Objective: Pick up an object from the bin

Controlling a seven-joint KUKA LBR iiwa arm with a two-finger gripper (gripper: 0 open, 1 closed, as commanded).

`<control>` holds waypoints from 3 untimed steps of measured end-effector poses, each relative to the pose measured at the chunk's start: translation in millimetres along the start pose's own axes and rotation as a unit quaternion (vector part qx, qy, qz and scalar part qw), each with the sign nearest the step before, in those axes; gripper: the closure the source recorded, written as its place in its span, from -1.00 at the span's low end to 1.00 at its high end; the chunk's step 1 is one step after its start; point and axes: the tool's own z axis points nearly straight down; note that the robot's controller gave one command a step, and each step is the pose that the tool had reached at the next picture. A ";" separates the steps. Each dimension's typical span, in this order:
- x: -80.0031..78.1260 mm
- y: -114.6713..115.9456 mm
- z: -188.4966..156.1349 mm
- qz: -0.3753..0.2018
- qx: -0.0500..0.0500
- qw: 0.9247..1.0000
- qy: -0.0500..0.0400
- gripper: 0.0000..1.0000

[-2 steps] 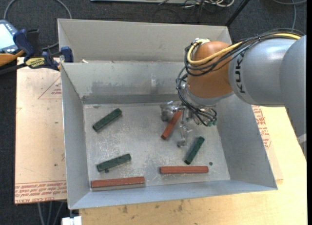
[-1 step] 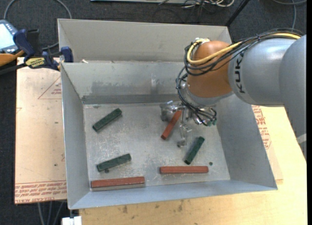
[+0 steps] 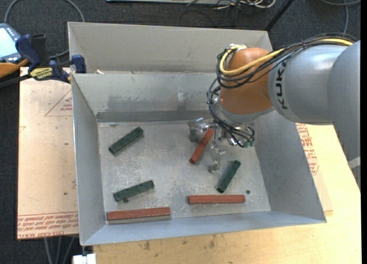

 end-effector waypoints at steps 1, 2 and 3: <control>-0.9 0.1 -0.4 0.001 0.000 1.000 0.000 -1.00; -1.8 0.2 -0.7 0.002 0.000 1.000 0.000 -1.00; -2.2 0.0 -1.0 0.003 0.000 1.000 0.000 1.00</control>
Offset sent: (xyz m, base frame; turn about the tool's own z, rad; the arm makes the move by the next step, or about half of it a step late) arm 0.0000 0.0000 0.0000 0.0000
